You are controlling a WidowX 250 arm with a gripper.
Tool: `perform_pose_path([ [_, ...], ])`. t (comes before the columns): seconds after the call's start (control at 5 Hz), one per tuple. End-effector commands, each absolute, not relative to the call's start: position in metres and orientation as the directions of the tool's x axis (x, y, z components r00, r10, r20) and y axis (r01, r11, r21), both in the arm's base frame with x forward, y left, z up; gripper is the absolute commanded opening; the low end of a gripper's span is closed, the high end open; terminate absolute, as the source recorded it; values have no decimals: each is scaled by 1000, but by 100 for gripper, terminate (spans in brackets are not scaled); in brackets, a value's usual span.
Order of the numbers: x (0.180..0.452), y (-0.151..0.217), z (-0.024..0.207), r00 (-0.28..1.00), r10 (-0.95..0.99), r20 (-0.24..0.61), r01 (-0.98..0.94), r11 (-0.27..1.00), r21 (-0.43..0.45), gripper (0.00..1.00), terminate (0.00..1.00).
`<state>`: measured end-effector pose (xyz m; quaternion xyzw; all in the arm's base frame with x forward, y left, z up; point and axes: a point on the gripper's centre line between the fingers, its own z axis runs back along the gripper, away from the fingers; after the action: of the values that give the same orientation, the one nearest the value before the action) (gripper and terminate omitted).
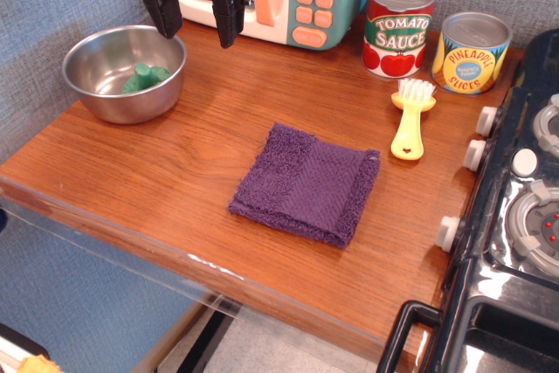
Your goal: Place the yellow brush on the purple rag.
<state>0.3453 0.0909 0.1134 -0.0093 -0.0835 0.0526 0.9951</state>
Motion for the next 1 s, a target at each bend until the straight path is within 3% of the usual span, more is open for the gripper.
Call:
perform_pose_path([
  [0.0,345,91,113,981,106,165,-103,994,-27,100,0],
  [0.2,363,60,96,984,57,171,-43,996,-83,100,0],
  [0.6,406,-36,57,991,61,116,-48,993,-107,100,0],
  [0.8,421,-65,50,990,53,131,-45,997,-63,100,0],
])
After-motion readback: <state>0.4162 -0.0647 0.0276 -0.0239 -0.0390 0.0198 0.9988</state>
